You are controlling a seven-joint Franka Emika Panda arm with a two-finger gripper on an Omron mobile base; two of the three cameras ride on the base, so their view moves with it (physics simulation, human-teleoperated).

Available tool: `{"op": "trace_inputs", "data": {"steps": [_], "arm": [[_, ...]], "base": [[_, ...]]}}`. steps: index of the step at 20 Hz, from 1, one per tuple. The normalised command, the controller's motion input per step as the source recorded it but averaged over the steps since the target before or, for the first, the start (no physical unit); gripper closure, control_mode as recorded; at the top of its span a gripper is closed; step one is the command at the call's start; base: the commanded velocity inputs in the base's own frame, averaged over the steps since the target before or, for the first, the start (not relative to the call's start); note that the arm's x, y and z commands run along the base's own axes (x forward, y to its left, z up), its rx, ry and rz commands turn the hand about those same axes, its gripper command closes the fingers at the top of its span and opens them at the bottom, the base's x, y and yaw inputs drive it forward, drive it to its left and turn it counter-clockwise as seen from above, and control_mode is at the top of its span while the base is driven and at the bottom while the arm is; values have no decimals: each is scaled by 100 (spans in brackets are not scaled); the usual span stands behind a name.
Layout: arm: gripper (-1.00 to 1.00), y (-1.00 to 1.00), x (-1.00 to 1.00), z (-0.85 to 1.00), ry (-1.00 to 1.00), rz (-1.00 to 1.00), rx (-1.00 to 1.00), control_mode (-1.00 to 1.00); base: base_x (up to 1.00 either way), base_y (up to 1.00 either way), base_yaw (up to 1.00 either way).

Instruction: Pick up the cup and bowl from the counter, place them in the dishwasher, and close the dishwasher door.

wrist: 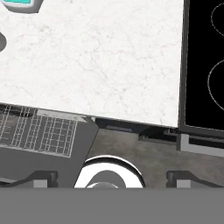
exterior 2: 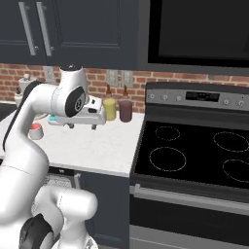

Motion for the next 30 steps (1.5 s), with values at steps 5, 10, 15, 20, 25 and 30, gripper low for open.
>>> {"op": "trace_inputs", "data": {"steps": [5, 10, 15, 20, 25, 30], "arm": [[-100, 0, 0, 0, 0, 0, 0, 100], [-100, 0, 0, 0, 0, 0, 0, 100], [-100, 0, 0, 0, 0, 0, 0, 100], [-100, 0, 0, 0, 0, 0, 0, 100], [-100, 0, 0, 0, 0, 0, 0, 100], [-100, 0, 0, 0, 0, 0, 0, 100]], "base": [[13, 0, 18], [-23, -16, 55], [-44, -30, 64], [-23, -43, 58], [-1, -54, 57], [0, -60, 49]]}}
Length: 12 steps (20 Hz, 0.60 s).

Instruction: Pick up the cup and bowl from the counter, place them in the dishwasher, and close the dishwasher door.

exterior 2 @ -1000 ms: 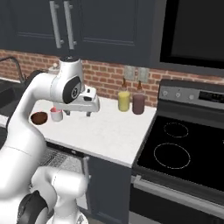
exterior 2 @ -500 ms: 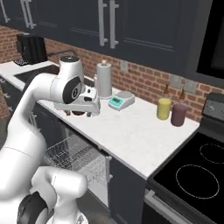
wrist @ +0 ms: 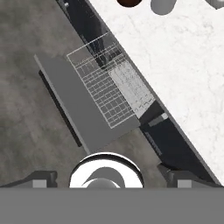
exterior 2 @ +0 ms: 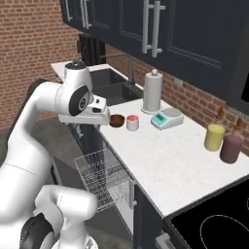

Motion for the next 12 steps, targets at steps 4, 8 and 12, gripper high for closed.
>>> {"op": "trace_inputs", "data": {"steps": [4, 8, 12], "arm": [[-100, 0, 0, 0, 0, 0, 0, 100], [-100, 0, 0, 0, 0, 0, 0, 100], [-100, 0, 0, 0, 0, 0, 0, 100]], "base": [[0, -63, 37], [0, -51, 23], [0, -46, 22]]}}
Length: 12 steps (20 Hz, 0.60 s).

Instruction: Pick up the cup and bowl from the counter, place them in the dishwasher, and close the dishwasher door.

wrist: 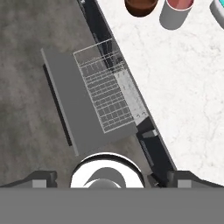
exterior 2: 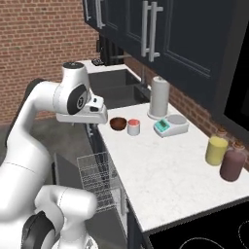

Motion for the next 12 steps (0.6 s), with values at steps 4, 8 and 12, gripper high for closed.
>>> {"op": "trace_inputs", "data": {"steps": [4, 8, 12], "arm": [[-100, 0, 0, 0, 0, 0, 0, 100], [-100, 0, 0, 0, 0, 0, 0, 100], [-100, 0, 0, 0, 0, 0, 0, 100]], "base": [[0, -46, 21], [-1, -44, 20], [-19, -6, 4]]}}
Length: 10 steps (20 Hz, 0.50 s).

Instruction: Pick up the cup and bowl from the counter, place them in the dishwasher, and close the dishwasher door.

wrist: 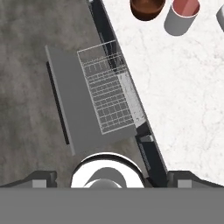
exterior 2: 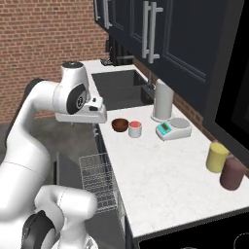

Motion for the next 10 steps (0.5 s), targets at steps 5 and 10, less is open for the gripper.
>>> {"op": "trace_inputs", "data": {"steps": [5, 10], "arm": [[-100, 0, 0, 0, 0, 0, 0, 100], [-100, 0, 0, 0, 0, 0, 0, 100]], "base": [[-30, 0, 0], [-7, 0, 0]]}}
